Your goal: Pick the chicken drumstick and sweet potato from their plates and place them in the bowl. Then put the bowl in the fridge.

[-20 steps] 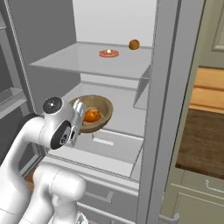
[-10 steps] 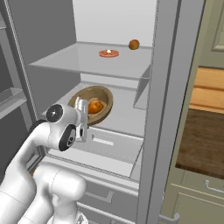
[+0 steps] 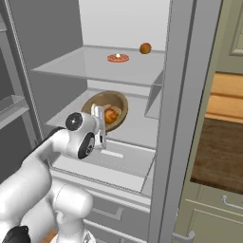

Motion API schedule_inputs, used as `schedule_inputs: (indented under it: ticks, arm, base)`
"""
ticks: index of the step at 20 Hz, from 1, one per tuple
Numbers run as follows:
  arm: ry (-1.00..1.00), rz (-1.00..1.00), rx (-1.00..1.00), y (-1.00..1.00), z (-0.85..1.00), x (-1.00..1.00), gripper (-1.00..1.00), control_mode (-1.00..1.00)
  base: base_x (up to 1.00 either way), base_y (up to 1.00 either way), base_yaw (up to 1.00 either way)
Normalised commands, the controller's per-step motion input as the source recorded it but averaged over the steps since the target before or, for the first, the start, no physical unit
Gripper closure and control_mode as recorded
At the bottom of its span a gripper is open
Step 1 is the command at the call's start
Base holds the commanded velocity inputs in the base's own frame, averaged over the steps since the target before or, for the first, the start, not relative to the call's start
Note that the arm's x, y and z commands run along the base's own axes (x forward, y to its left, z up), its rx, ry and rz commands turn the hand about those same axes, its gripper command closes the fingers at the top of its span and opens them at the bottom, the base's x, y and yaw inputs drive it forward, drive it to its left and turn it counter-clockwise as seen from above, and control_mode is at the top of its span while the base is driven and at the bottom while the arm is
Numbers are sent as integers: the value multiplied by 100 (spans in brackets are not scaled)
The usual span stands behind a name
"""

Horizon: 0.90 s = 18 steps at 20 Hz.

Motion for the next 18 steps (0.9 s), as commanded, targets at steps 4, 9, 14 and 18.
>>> schedule_inputs:
  ticks: [4,9,14,18]
  arm:
    - [7,0,-5,-3,1,39,100,-100]
    - [7,0,-5,-1,0,19,100,-100]
    - [4,1,-2,-7,0,35,100,-100]
    - [0,3,-1,-5,0,30,100,-100]
  base:
    - [0,0,0]
    - [0,0,0]
    - [0,0,0]
    - [0,0,0]
